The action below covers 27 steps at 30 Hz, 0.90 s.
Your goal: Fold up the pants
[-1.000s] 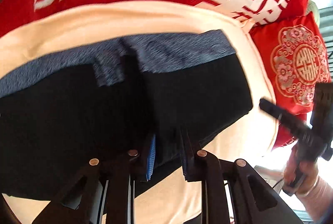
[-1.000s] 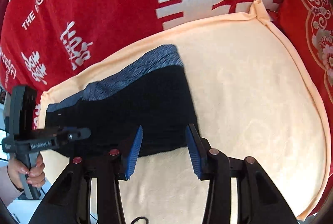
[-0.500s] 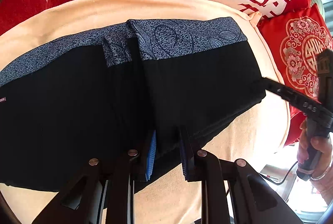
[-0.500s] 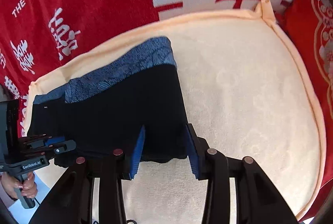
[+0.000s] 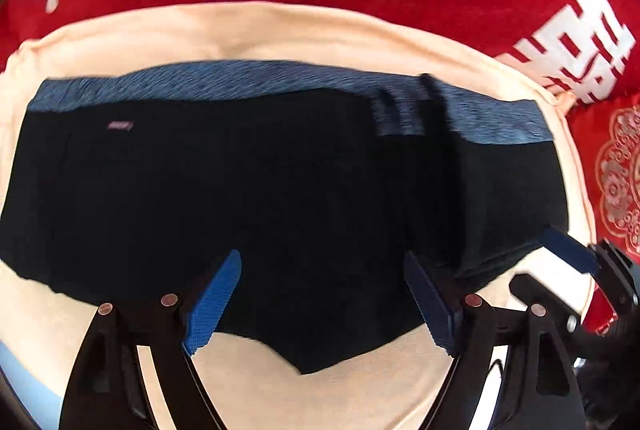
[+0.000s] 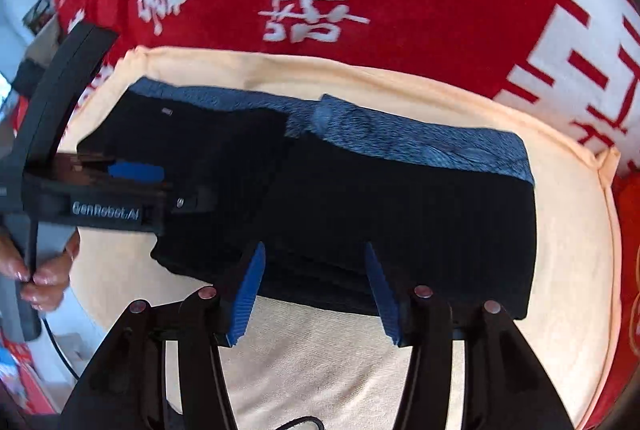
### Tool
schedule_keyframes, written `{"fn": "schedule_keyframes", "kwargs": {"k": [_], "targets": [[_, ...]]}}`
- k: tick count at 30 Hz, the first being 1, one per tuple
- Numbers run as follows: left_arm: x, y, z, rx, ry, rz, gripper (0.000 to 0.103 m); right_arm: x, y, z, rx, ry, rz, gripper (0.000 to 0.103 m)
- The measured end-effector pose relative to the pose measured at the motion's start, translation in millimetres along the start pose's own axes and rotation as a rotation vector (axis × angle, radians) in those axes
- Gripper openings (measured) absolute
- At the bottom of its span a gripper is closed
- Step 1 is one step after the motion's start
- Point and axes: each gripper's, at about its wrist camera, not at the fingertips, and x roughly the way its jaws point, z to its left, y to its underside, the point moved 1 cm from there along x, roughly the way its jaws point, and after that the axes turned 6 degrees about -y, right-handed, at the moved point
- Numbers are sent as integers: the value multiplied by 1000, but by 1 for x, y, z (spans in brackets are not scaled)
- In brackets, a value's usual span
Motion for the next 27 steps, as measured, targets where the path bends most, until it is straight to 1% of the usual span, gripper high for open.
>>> {"fn": "schedule_keyframes", "kwargs": {"k": [2, 3, 5, 7, 8, 9, 10, 11, 12, 15, 16, 19, 20, 25, 27], "targets": [[3, 4, 13, -24, -17, 7, 84, 7, 2, 14, -78, 30, 1, 56], [4, 6, 18, -36, -19, 12, 84, 14, 1, 22, -125, 62, -3, 56], [5, 9, 26, -52, -19, 18, 84, 20, 2, 25, -176, 115, -3, 56], [4, 12, 30, -50, -22, 18, 84, 38, 0, 26, -210, 165, 41, 56], [4, 13, 31, -46, -24, 16, 84, 43, -1, 23, -210, 162, 57, 56], [4, 14, 31, -42, -25, 16, 84, 44, -3, 19, -190, 133, 64, 48], [4, 15, 32, -40, -25, 18, 84, 42, -7, 14, -156, 79, 75, 34], [3, 15, 31, -39, -23, 19, 84, 40, -12, 12, -142, 65, 84, 17], [2, 16, 32, -40, -22, 16, 84, 37, -17, 10, -127, 41, 87, 15], [-1, 18, 40, -50, -22, 6, 84, 30, -24, 10, -51, -50, 91, 14], [-2, 19, 43, -55, -22, 5, 84, 33, -22, 13, -46, -58, 103, 14], [0, 22, 52, -69, -36, 13, 84, 52, -18, 18, -26, -55, 138, 14], [1, 23, 54, -76, -43, 18, 84, 55, -17, 19, -21, -52, 130, 14], [5, 30, 60, -90, -67, 28, 84, 54, -16, 24, -40, -42, 131, 18], [7, 33, 62, -97, -73, 40, 84, 50, -16, 24, -40, -52, 141, 22]]}}
